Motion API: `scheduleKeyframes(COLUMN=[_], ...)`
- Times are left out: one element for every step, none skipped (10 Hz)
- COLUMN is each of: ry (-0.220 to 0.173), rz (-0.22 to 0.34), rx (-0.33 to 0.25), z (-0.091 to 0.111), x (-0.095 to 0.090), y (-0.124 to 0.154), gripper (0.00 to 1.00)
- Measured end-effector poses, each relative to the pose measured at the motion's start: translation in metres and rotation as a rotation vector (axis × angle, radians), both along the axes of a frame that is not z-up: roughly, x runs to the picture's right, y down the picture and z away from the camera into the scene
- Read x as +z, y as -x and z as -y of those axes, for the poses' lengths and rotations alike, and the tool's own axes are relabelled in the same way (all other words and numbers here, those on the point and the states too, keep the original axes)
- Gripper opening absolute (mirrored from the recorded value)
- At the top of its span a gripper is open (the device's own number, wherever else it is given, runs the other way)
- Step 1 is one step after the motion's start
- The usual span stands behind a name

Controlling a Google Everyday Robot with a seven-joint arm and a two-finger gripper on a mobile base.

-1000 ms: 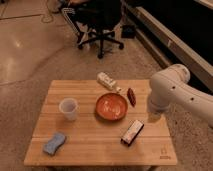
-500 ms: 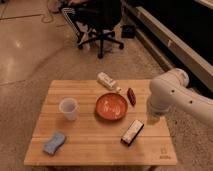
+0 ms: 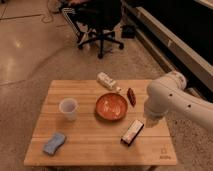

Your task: Place the eraser in the ceramic cup

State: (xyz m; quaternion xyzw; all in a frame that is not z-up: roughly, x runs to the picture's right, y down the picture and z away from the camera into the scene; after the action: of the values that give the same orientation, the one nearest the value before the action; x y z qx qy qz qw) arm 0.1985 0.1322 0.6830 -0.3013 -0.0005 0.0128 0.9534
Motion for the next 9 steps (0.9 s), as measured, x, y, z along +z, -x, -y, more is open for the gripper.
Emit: scheduleKeyframes(ry=[0.014,0.019,-0.002,0.001,0.006,0.008,0.003,0.019,0.048], rz=[0.015,0.031,0.057,0.071,0.072,0.041,0.029,0.043,0.048], rx=[0.005,-0.026,-0.055,-0.049,-0.049,-0.019,-0.002,0.007,0.002], z=[0.003,0.0,-0.001,-0.002,-0.005,-0.005,-0.005,-0.008,-0.013], x=[0.008,0.009,0.01,0.011,0.011,0.015,0.021,0.019,0.015], y=[0.013,0.02,0.034,0.042,0.043,0.04,0.04,0.039,0.04], gripper=[0.45,0.45,0.45,0.45,0.45,0.45,0.45,0.45,0.45])
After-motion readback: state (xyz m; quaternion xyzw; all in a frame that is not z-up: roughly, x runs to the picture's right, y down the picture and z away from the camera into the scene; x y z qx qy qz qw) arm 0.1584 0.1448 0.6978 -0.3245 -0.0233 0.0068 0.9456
